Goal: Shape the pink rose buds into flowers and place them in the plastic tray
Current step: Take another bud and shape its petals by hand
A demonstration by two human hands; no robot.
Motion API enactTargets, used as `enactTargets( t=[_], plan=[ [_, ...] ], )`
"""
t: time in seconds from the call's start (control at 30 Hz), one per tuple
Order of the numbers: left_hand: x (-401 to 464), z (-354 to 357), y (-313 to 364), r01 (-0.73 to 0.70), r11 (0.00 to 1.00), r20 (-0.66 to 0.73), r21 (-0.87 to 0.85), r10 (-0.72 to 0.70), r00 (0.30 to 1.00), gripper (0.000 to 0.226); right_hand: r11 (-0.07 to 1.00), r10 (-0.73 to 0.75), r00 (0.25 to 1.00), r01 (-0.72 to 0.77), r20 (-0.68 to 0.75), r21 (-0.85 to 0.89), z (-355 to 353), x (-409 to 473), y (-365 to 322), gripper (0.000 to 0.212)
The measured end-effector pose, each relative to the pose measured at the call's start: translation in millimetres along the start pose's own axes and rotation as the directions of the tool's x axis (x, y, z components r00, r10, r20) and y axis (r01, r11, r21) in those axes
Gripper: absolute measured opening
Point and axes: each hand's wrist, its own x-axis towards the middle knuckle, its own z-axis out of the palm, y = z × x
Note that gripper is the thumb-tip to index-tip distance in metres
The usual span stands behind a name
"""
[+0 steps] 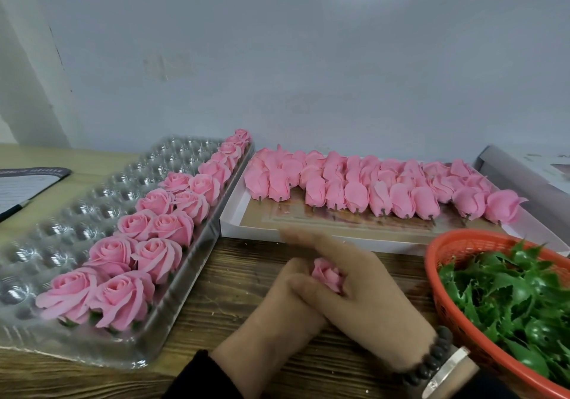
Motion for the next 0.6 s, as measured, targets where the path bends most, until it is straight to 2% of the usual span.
enactTargets(
  t=[0.1, 0.17, 0.23, 0.3, 0.37, 0.43, 0.47, 0.53, 0.6],
  plan=[
    [-1, -6, 1, -0.034, 0.997, -0.024, -0.068, 0.033, 0.999, 0.008, 0.987, 0.085, 0.994, -0.074, -0.07, 0.142, 2, -4, 6, 0.067],
    [1, -3, -3, -0.027, 0.997, -0.107, -0.075, 0.018, 0.994, 0.008, 0.967, 0.115, 0.987, -0.086, -0.109, 0.24, 5, -4, 8, 0.065],
    [2, 3, -3, -0.012, 0.997, -0.187, -0.076, -0.003, 0.982, 0.011, 0.957, 0.121, 0.978, -0.07, -0.169, 0.282, 9, -3, 8, 0.054],
    [1, 8, -1, -0.02, 1.0, -0.22, -0.008, 0.018, 0.975, 0.016, 0.959, 0.116, 0.963, -0.045, -0.242, 0.281, 12, -1, 8, 0.041],
    [0, 11, -1, -0.04, 0.989, -0.226, 0.144, 0.073, 0.971, 0.023, 0.966, 0.105, 0.954, -0.031, -0.282, 0.256, 14, -1, 7, 0.032],
    [0, 11, 0, -0.074, 0.953, -0.215, 0.292, 0.141, 0.966, 0.017, 0.979, 0.096, 0.951, -0.036, -0.292, 0.203, 15, -1, 7, 0.028],
    [1, 12, -1, -0.072, 0.954, -0.212, 0.292, 0.138, 0.967, 0.014, 0.982, 0.093, 0.953, -0.041, -0.287, 0.182, 15, -1, 8, 0.027],
    [2, 14, 3, -0.021, 0.996, -0.195, 0.092, 0.038, 0.98, 0.014, 0.987, 0.085, 0.964, -0.046, -0.254, 0.155, 12, -1, 10, 0.028],
    [2, 11, 6, 0.028, 0.998, -0.104, -0.059, -0.034, 0.994, 0.021, 0.986, 0.089, 0.981, -0.063, -0.17, 0.154, 7, 1, 12, 0.025]
  ],
)
